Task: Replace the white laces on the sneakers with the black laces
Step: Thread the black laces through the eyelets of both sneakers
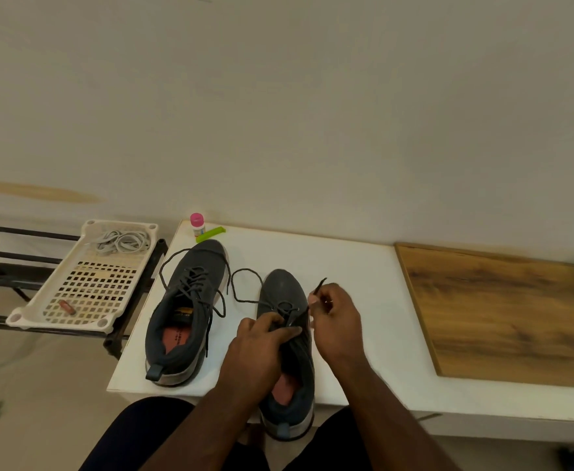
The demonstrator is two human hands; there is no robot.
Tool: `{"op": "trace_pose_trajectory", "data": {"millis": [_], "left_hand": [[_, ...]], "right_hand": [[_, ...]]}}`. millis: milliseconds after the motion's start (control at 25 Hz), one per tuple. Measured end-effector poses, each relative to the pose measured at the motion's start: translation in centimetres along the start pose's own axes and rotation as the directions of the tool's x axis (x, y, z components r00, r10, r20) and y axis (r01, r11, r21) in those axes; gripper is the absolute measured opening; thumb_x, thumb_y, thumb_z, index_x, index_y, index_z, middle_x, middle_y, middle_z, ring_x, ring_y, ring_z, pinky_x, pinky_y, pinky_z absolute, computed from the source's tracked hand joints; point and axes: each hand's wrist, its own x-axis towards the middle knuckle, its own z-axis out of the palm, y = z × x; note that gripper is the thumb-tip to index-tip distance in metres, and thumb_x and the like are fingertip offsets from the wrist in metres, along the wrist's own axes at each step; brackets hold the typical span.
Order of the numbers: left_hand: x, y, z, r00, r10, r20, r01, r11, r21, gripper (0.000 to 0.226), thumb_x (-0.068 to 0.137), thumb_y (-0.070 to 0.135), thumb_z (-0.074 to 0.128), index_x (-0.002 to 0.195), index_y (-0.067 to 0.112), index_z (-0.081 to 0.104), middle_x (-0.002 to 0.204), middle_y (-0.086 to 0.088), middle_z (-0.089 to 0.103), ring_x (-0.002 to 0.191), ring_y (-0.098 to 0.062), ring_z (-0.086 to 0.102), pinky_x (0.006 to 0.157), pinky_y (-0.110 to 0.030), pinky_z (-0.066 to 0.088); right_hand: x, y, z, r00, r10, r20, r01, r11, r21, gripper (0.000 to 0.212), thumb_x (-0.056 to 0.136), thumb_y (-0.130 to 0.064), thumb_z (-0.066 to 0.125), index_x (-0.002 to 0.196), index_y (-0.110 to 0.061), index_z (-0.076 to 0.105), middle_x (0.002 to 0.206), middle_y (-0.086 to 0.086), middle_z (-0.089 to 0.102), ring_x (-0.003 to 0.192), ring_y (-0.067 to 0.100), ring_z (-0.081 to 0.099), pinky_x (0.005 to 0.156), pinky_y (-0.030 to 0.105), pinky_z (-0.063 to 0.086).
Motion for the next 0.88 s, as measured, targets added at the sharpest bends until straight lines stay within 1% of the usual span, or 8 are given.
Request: {"op": "trace_pose_trajectory", "data": {"millis": [120, 200, 280, 400, 480, 560, 760, 880], "left_hand": [[0.0, -0.1, 0.3, 1.0, 0.014, -0.01, -0.014, 0.999, -0.031, 0.048, 0.1, 0.026, 0.046, 0.142, 0.047, 0.043, 0.152, 0.012, 0.034, 0.125, -0.018, 0.034, 0.103, -0.031, 0.04], [-0.1, 0.2, 0.4, 0.998, 0.045, -0.033, -0.046, 0.998, -0.043, 0.046, 0.1, 0.026, 0.043, 0.141, 0.048, 0.044, 0.149, 0.016, 0.038, 0.118, -0.017, 0.037, 0.096, -0.029, 0.043], [0.0, 0.3, 0.6, 0.998, 0.052, -0.044, -0.055, 0.997, -0.056, 0.045, 0.101, 0.026, 0.043, 0.139, 0.048, 0.046, 0.147, 0.019, 0.041, 0.114, -0.016, 0.038, 0.093, -0.027, 0.043], [0.2, -0.1, 0.6, 0.999, 0.029, -0.034, -0.031, 0.999, -0.039, 0.047, 0.1, 0.024, 0.043, 0.141, 0.047, 0.045, 0.149, 0.018, 0.039, 0.119, -0.016, 0.036, 0.096, -0.027, 0.041], [0.5, -0.5, 0.8, 0.999, 0.017, -0.04, -0.019, 0.999, -0.047, 0.048, 0.099, 0.021, 0.045, 0.141, 0.046, 0.046, 0.15, 0.018, 0.038, 0.12, -0.015, 0.035, 0.098, -0.025, 0.039], [0.5, -0.5, 1.0, 0.998, 0.026, -0.054, -0.029, 0.998, -0.059, 0.05, 0.098, 0.018, 0.046, 0.14, 0.045, 0.049, 0.149, 0.019, 0.039, 0.118, -0.015, 0.035, 0.096, -0.024, 0.039], [0.3, -0.2, 1.2, 0.994, 0.065, -0.089, -0.072, 0.994, -0.086, 0.044, 0.098, 0.021, 0.043, 0.135, 0.043, 0.054, 0.142, 0.02, 0.047, 0.108, -0.014, 0.038, 0.089, -0.023, 0.04], [0.4, -0.3, 1.2, 0.994, 0.065, -0.084, -0.072, 0.994, -0.087, 0.044, 0.099, 0.021, 0.045, 0.135, 0.044, 0.053, 0.143, 0.021, 0.046, 0.108, -0.014, 0.038, 0.088, -0.022, 0.039]], "right_hand": [[-0.8, 0.3, -0.6, 0.997, 0.059, 0.051, -0.065, 0.99, 0.126, 0.012, 0.094, -0.022, 0.065, 0.085, -0.027, 0.059, 0.085, -0.011, 0.065, 0.083, 0.01, 0.064, 0.077, 0.037, 0.058], [-0.7, 1.0, -0.1, 0.976, 0.114, 0.188, -0.112, 0.993, -0.023, 0.007, 0.091, -0.023, 0.069, 0.091, -0.028, 0.065, 0.092, -0.012, 0.069, 0.088, 0.007, 0.064, 0.085, 0.034, 0.056], [-0.1, 1.2, 0.5, 0.962, 0.12, 0.246, -0.078, 0.982, -0.174, 0.006, 0.092, -0.023, 0.067, 0.096, -0.022, 0.072, 0.098, -0.008, 0.07, 0.091, 0.01, 0.064, 0.089, 0.031, 0.054], [0.2, 0.0, 0.4, 0.989, 0.059, 0.134, -0.036, 0.986, -0.165, 0.008, 0.094, -0.018, 0.064, 0.093, -0.021, 0.071, 0.094, -0.008, 0.069, 0.087, 0.006, 0.062, 0.084, 0.025, 0.052], [-0.5, -0.7, -0.2, 0.999, -0.043, 0.028, 0.045, 0.997, -0.056, 0.012, 0.095, -0.017, 0.062, 0.088, -0.026, 0.065, 0.09, -0.013, 0.066, 0.086, 0.003, 0.062, 0.076, 0.015, 0.048], [-1.4, -0.6, -0.6, 0.998, -0.055, 0.013, 0.055, 0.997, 0.056, 0.012, 0.096, -0.018, 0.061, 0.09, -0.027, 0.063, 0.088, -0.014, 0.066, 0.086, 0.002, 0.062, 0.071, 0.01, 0.047], [-1.0, 0.7, 0.2, 0.97, 0.043, 0.239, -0.027, 0.997, -0.069, 0.014, 0.091, -0.019, 0.065, 0.091, -0.032, 0.069, 0.089, -0.017, 0.068, 0.088, -0.004, 0.062, 0.079, 0.015, 0.048], [0.0, 0.9, 0.6, 0.957, -0.016, 0.289, 0.072, 0.98, -0.184, 0.012, 0.091, -0.02, 0.064, 0.096, -0.027, 0.073, 0.094, -0.013, 0.068, 0.093, 0.004, 0.062, 0.086, 0.022, 0.05]]}}
